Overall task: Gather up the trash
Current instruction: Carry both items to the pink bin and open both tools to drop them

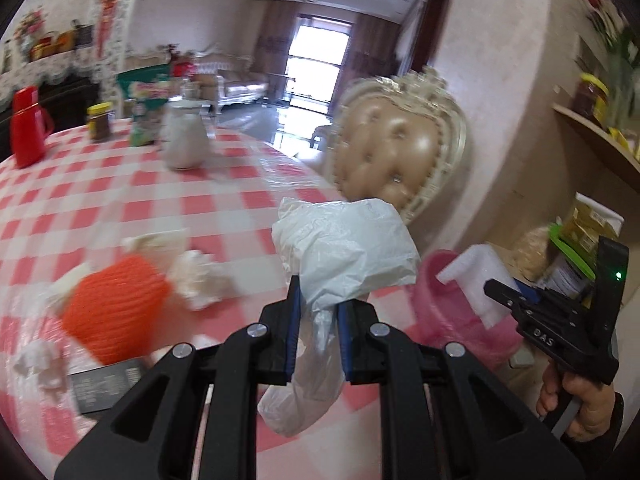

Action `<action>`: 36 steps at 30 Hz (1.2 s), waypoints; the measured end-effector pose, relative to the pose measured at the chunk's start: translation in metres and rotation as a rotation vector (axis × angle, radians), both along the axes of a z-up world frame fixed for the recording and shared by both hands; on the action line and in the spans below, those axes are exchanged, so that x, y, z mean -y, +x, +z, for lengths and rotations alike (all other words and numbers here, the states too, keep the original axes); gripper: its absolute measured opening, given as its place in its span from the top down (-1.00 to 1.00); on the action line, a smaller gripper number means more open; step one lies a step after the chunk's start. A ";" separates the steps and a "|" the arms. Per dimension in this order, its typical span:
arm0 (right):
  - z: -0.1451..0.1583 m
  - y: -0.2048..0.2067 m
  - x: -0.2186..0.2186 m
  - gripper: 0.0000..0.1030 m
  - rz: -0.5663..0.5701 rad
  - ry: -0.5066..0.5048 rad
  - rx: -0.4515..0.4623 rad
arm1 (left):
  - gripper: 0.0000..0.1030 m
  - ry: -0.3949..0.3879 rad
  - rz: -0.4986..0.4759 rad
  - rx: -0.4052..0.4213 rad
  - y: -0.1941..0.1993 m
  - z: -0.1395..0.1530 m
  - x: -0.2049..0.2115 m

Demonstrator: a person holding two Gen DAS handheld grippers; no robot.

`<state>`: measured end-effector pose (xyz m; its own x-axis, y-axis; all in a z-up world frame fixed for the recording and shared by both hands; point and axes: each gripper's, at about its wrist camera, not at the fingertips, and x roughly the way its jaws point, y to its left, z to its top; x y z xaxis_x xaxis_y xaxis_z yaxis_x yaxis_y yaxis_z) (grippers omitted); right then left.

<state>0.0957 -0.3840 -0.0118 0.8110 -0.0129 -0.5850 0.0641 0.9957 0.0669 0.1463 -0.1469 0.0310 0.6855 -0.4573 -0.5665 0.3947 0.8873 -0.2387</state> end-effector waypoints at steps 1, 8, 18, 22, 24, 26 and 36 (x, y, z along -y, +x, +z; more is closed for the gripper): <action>-0.002 -0.002 0.008 0.34 -0.019 -0.001 -0.003 | 0.68 0.002 -0.015 -0.001 0.000 -0.001 0.009; -0.013 -0.009 0.051 0.34 -0.114 -0.003 -0.023 | 0.68 0.010 -0.121 -0.017 0.004 -0.008 0.071; -0.023 -0.016 0.088 0.34 -0.194 0.005 -0.040 | 0.68 0.024 -0.233 -0.032 0.012 -0.013 0.147; -0.027 -0.018 0.099 0.33 -0.212 0.008 -0.047 | 0.68 0.030 -0.255 -0.038 0.014 -0.015 0.165; -0.029 -0.019 0.103 0.33 -0.217 0.008 -0.049 | 0.68 0.034 -0.265 -0.042 0.016 -0.017 0.174; -0.030 -0.020 0.107 0.29 -0.224 0.012 -0.052 | 0.68 0.036 -0.273 -0.046 0.017 -0.018 0.179; -0.030 -0.030 0.123 -0.31 -0.279 0.014 -0.036 | 0.13 0.034 -0.340 -0.101 0.024 -0.032 0.207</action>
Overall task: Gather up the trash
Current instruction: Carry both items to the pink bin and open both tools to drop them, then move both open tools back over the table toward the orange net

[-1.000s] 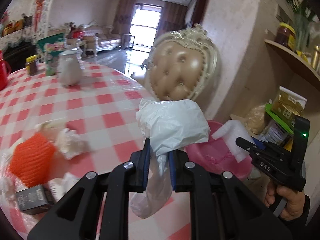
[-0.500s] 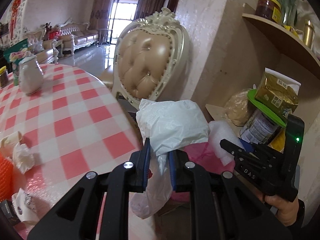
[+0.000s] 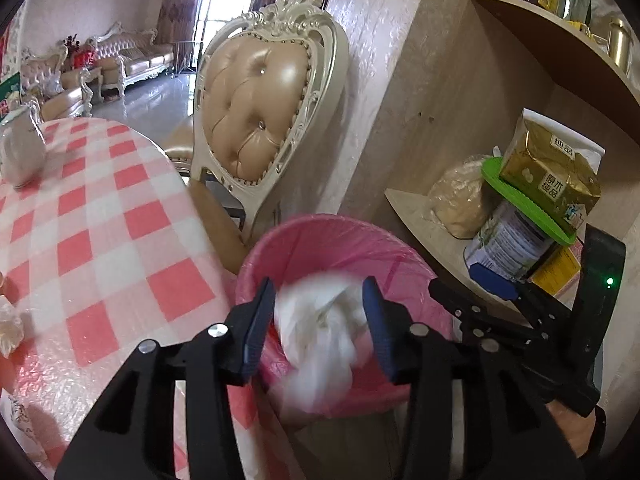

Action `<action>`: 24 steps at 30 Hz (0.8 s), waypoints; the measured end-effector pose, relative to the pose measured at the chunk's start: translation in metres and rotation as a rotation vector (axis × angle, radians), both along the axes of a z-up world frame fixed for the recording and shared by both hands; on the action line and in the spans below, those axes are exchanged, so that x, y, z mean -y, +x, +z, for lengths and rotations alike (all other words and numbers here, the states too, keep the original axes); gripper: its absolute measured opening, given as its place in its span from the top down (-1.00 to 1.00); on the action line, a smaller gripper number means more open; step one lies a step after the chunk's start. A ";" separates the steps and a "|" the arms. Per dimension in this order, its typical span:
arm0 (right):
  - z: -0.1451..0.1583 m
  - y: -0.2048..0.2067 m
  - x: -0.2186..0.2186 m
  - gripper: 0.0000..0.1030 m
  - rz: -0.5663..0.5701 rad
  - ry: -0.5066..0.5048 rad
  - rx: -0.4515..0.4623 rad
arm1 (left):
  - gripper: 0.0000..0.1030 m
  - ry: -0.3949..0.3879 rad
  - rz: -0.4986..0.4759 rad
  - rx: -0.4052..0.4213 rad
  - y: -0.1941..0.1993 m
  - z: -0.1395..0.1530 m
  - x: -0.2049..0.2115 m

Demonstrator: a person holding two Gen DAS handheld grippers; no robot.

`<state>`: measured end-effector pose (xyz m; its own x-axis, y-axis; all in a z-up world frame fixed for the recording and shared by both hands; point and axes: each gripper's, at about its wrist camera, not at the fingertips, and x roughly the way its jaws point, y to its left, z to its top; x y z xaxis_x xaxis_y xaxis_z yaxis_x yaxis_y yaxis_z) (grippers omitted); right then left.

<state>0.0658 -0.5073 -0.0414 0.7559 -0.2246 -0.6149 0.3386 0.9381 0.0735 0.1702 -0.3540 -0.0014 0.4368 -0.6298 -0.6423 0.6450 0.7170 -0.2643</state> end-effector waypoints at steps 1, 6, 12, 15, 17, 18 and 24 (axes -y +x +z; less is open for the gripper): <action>0.000 -0.001 0.001 -0.31 -0.001 0.001 0.000 | 0.13 0.000 0.002 0.000 0.000 0.000 -0.001; 0.002 -0.003 -0.001 -0.42 0.003 0.003 0.011 | 0.13 -0.007 0.026 0.001 0.000 0.001 -0.011; 0.006 -0.004 -0.014 -0.49 0.026 -0.005 0.020 | 0.13 -0.016 0.052 0.007 -0.007 0.003 -0.029; 0.008 -0.003 -0.020 -0.53 0.036 -0.007 0.023 | 0.13 -0.018 0.071 0.008 -0.011 0.003 -0.040; 0.009 -0.001 -0.025 -0.53 0.045 -0.010 0.021 | 0.13 -0.022 0.087 0.016 -0.014 0.004 -0.049; 0.010 -0.001 -0.028 -0.53 0.050 -0.012 0.021 | 0.13 -0.024 0.092 0.018 -0.015 0.005 -0.053; 0.016 0.003 -0.050 -0.61 0.089 -0.025 0.028 | 0.13 -0.043 0.154 0.028 -0.017 0.010 -0.087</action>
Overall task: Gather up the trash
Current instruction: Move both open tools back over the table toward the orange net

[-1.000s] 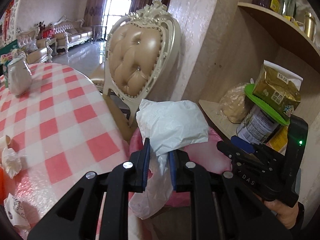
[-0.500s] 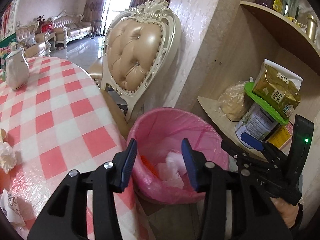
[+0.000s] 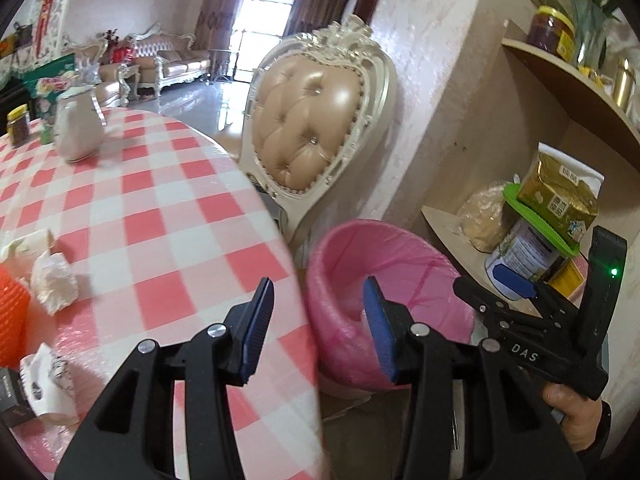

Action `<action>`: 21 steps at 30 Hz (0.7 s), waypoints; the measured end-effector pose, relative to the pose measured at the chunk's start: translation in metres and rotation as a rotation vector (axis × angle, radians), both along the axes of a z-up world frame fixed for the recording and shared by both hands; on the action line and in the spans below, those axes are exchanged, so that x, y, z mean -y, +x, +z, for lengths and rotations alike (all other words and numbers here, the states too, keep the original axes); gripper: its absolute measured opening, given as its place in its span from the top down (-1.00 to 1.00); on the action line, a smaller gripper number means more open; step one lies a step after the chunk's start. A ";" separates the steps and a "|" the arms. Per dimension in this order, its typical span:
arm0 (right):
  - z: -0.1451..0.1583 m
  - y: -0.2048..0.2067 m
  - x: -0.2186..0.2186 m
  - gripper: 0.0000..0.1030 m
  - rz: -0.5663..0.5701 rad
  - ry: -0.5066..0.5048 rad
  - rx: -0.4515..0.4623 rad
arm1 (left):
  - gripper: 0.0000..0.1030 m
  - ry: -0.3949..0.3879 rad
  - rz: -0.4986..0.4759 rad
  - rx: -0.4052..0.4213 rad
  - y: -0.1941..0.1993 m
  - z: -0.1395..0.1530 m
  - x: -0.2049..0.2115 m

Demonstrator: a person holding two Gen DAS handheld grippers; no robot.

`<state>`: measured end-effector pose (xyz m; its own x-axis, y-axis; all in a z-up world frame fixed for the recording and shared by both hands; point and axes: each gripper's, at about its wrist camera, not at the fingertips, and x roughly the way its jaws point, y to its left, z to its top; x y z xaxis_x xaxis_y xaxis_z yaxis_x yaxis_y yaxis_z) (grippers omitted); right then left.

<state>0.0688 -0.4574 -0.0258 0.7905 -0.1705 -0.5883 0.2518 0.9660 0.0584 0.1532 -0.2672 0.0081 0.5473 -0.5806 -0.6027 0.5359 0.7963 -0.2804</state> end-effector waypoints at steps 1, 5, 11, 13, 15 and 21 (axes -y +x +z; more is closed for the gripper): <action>0.001 0.001 -0.004 -0.62 0.009 -0.001 -0.001 | 0.13 -0.003 0.009 0.001 0.000 0.001 -0.005; 0.003 0.006 -0.021 -0.62 0.039 -0.009 -0.003 | 0.12 -0.013 0.048 0.010 -0.002 0.003 -0.029; 0.007 0.014 -0.047 -0.63 0.085 -0.013 -0.003 | 0.12 -0.022 0.112 0.017 -0.006 0.004 -0.066; 0.007 0.016 -0.056 -0.64 0.102 -0.015 -0.005 | 0.11 -0.024 0.130 0.021 -0.006 0.005 -0.077; 0.007 0.018 -0.063 -0.64 0.117 -0.016 -0.005 | 0.10 -0.026 0.153 0.023 -0.006 0.005 -0.089; 0.009 0.025 -0.086 -0.64 0.156 -0.020 -0.007 | 0.10 -0.036 0.207 0.020 -0.003 0.005 -0.121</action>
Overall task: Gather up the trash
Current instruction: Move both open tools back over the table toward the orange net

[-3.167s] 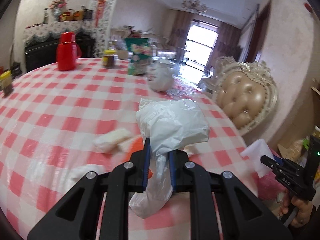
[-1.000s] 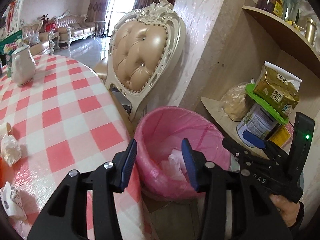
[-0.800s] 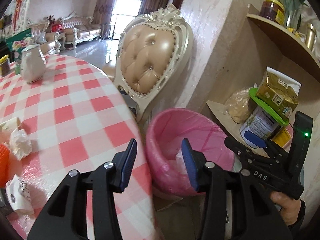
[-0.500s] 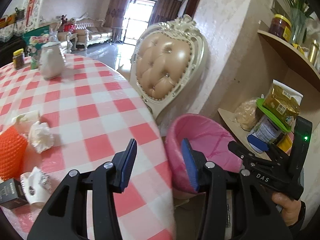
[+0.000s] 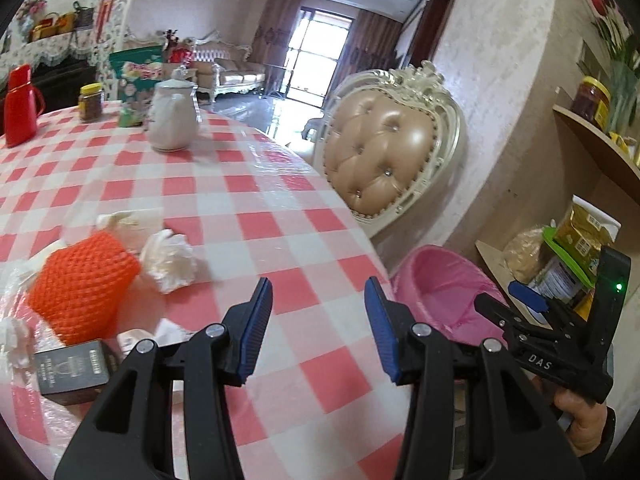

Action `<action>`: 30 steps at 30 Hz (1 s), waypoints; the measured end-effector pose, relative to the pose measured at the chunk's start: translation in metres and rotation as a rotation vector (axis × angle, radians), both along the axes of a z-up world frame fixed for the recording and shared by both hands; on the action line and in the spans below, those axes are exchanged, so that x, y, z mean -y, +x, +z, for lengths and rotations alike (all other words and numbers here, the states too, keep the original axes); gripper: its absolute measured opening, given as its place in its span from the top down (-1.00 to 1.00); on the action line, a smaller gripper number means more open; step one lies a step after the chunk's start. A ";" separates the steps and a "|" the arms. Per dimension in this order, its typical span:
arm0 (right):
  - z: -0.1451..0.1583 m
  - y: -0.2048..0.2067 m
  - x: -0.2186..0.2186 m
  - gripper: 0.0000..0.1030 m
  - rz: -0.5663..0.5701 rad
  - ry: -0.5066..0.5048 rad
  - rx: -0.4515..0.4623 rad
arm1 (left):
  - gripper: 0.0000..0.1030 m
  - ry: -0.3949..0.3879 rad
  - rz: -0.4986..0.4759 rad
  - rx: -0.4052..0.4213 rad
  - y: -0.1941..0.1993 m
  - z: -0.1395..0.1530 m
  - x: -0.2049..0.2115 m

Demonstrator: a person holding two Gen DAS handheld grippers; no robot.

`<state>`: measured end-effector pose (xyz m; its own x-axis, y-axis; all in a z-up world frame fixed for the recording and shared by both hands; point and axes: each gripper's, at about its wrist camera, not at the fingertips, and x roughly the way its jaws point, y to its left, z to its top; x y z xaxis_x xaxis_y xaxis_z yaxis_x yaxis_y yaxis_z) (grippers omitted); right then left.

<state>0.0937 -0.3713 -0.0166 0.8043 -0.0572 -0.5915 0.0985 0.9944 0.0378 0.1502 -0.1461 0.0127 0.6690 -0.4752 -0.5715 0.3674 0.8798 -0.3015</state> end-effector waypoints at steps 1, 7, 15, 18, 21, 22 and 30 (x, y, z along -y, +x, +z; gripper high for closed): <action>0.000 0.000 -0.002 -0.64 0.006 -0.001 -0.001 | 0.10 -0.001 0.006 0.000 0.001 0.000 -0.004; -0.001 0.007 -0.019 -0.64 0.039 -0.010 -0.011 | 0.10 -0.007 0.050 -0.004 0.003 -0.002 -0.029; -0.004 0.016 -0.038 -0.64 0.071 -0.011 -0.023 | 0.10 0.000 0.113 -0.011 0.009 -0.007 -0.063; -0.005 0.020 -0.045 -0.64 0.084 -0.012 -0.026 | 0.10 0.011 0.140 -0.011 0.013 -0.006 -0.076; -0.006 0.023 -0.053 -0.64 0.096 -0.012 -0.029 | 0.10 0.012 0.171 -0.015 0.018 -0.006 -0.092; -0.006 0.026 -0.056 -0.64 0.100 -0.011 -0.032 | 0.10 0.015 0.186 -0.018 0.021 -0.007 -0.098; -0.010 0.040 -0.072 -0.64 0.134 -0.012 -0.046 | 0.10 0.033 0.270 -0.050 0.040 -0.021 -0.136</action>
